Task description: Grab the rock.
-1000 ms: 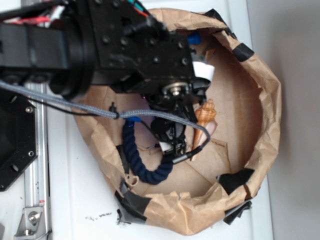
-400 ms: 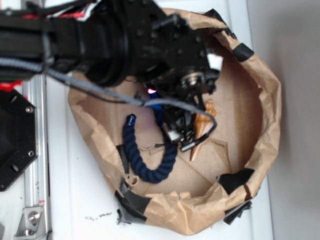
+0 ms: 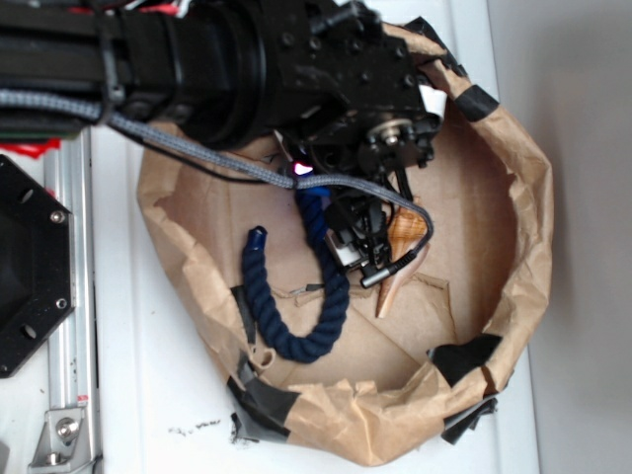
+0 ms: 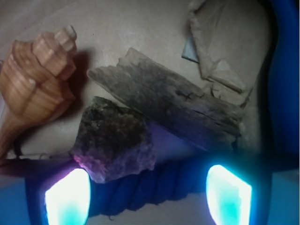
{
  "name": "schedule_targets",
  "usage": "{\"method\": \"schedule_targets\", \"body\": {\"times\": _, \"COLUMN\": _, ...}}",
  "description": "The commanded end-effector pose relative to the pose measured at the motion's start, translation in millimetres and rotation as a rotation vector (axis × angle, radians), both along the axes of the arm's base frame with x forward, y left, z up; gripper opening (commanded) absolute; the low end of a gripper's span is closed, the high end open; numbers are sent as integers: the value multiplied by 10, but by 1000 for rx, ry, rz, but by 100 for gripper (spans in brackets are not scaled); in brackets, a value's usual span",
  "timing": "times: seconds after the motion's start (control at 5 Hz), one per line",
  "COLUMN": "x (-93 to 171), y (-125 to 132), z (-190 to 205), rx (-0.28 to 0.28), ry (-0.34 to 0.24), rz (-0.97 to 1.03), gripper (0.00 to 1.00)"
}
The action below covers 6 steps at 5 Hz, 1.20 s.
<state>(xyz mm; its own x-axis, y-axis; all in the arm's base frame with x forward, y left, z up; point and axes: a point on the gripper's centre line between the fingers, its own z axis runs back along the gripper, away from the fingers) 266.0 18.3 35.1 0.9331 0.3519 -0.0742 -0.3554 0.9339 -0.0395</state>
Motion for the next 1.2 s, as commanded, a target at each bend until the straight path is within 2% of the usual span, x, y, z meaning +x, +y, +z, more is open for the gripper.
{"method": "schedule_targets", "body": {"times": 0.0, "x": 266, "y": -47, "z": -149, "rx": 36, "ry": -72, "rz": -139, "gripper": 100}}
{"method": "schedule_targets", "body": {"times": 0.2, "x": 336, "y": -134, "z": -264, "rx": 64, "ry": -63, "rz": -173, "gripper": 100}}
{"method": "schedule_targets", "body": {"times": 0.4, "x": 314, "y": -128, "z": -367, "rx": 78, "ry": -45, "rz": -160, "gripper": 0}}
{"method": "schedule_targets", "body": {"times": 0.6, "x": 260, "y": -105, "z": -241, "rx": 61, "ry": -58, "rz": -222, "gripper": 0}}
{"method": "schedule_targets", "body": {"times": 0.8, "x": 210, "y": -70, "z": 115, "rx": 16, "ry": -64, "rz": -268, "gripper": 0}}
{"method": "schedule_targets", "body": {"times": 1.0, "x": 133, "y": -55, "z": 420, "rx": 17, "ry": -70, "rz": -291, "gripper": 0}}
